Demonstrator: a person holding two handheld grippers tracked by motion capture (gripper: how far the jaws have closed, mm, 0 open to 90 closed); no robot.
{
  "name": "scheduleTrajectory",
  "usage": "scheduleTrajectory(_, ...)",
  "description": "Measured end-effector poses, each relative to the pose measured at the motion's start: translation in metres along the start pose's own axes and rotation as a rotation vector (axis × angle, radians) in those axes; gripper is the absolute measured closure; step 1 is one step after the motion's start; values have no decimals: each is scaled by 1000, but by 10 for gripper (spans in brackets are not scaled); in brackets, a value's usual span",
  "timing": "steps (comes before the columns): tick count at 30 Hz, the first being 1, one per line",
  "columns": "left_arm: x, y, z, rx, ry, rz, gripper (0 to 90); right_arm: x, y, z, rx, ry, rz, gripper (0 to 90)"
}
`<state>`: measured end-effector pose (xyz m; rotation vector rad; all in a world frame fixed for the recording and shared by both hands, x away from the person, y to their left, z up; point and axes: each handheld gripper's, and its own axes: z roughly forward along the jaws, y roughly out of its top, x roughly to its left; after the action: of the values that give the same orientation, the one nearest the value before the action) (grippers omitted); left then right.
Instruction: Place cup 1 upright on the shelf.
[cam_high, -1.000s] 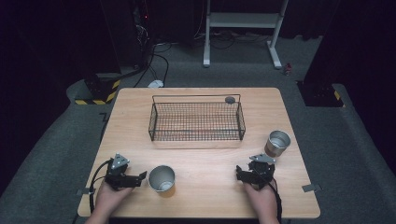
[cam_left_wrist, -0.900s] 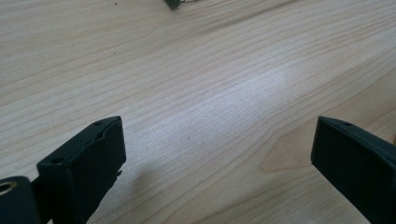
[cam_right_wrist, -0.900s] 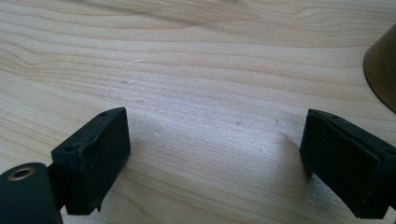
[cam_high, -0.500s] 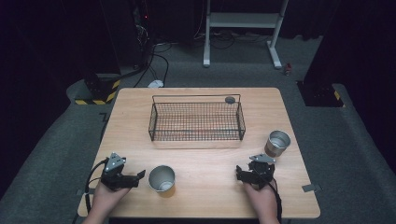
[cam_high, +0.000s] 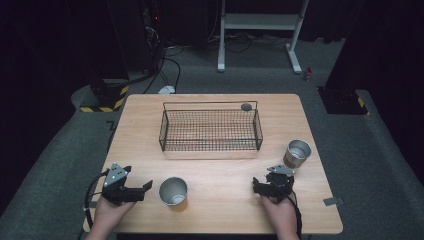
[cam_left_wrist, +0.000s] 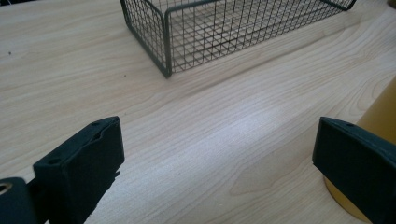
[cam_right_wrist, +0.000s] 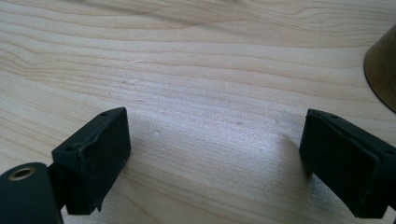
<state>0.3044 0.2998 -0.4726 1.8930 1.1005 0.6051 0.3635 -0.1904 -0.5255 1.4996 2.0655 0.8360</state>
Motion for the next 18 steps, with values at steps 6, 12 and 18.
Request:
scheduleTrajectory(6, 1, 2, -6, -26, -9, -9, 22, 0, 0, 0, 0, 0, 0, 88)
scheduleTrajectory(12, -2, 6, -15, -61, -9, 4, 20, 0, 0, 0, 0, 0, 0, 87)
scheduleTrajectory(18, -10, 12, -22, -104, -28, 18, 19, 0, 0, 0, 0, 0, 0, 88)
